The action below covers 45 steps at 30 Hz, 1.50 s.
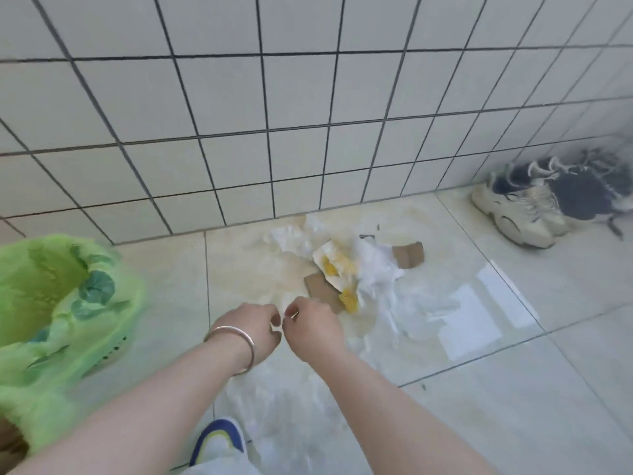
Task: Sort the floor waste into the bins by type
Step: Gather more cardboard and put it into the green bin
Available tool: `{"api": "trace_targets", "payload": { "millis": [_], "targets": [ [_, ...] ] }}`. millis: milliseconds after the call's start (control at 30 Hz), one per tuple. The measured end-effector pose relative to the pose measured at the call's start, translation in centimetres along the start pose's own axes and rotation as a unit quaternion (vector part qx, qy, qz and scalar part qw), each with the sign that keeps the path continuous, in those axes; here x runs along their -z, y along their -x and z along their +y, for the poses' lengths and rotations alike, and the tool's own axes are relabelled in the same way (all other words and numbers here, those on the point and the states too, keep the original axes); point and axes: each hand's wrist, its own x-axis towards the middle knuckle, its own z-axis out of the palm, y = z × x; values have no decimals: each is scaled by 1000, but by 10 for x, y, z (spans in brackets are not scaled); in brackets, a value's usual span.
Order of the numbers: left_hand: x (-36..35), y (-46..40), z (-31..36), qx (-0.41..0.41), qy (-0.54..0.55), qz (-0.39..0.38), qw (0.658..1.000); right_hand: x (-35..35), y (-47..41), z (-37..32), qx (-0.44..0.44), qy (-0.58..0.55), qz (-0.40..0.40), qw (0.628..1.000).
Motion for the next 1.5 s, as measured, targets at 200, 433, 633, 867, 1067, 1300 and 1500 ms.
{"api": "trace_targets", "payload": {
  "millis": [200, 433, 633, 867, 1067, 1300, 1500],
  "targets": [
    [-51, -78, 42, 2, 99, -66, 993, 8, -62, 65, -57, 18, -27, 998],
    [-87, -152, 63, 21, 132, -115, 984, 12, -135, 119, -109, 29, -47, 992],
    [-100, -195, 70, -6, 127, -92, 988, -4, -171, 139, -86, -17, -37, 995],
    [-102, -232, 70, -123, -60, -55, 989, -13, -198, 149, -61, 36, -48, 996],
    [-117, -247, 79, -150, -118, -23, 981, -1, -213, 182, -161, 55, 34, 985],
    [-122, -264, 88, -136, -104, 34, 985, 8, -209, 207, -247, 71, 168, 952],
    [-121, -273, 96, -138, -85, 82, 983, -8, -216, 186, 10, 97, 178, 979]
  ]
}}
